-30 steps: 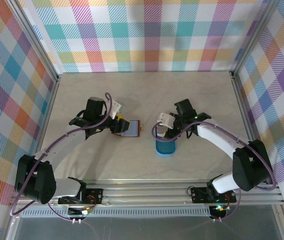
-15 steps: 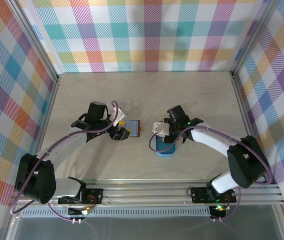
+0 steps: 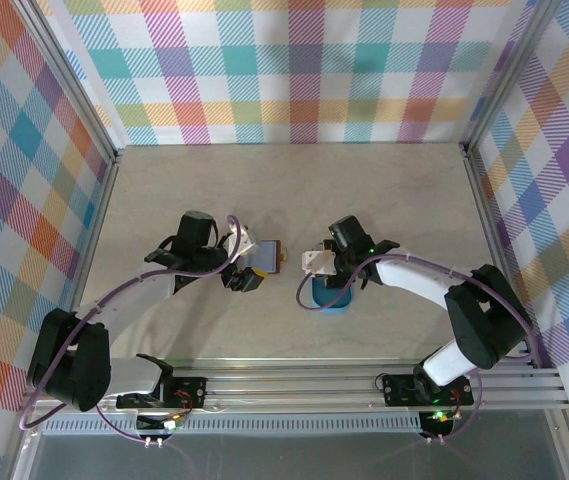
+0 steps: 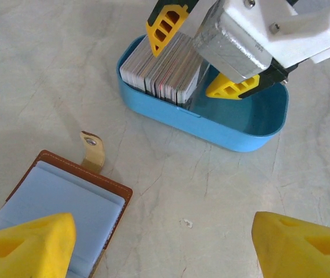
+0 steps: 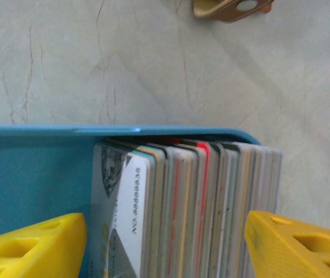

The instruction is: Put the credit cards into the card holder

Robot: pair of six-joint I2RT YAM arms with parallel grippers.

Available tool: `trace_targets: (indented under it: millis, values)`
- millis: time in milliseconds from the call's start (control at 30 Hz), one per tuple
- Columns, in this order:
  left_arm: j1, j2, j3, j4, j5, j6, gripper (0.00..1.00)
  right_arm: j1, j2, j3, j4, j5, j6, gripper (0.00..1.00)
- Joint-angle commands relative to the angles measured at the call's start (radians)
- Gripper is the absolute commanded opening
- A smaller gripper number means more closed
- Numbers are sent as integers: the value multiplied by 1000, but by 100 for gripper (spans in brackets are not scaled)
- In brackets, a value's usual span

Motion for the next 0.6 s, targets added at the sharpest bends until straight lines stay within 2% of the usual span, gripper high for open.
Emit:
trace_targets:
  millis: [0,567]
  values:
    - [-10,-14,-7,22,36,41,80,7,-7,-24,29,19,-28,73]
    - [-15,-5,0,16,28,39,81,9,-11,-10,107,94,-25,70]
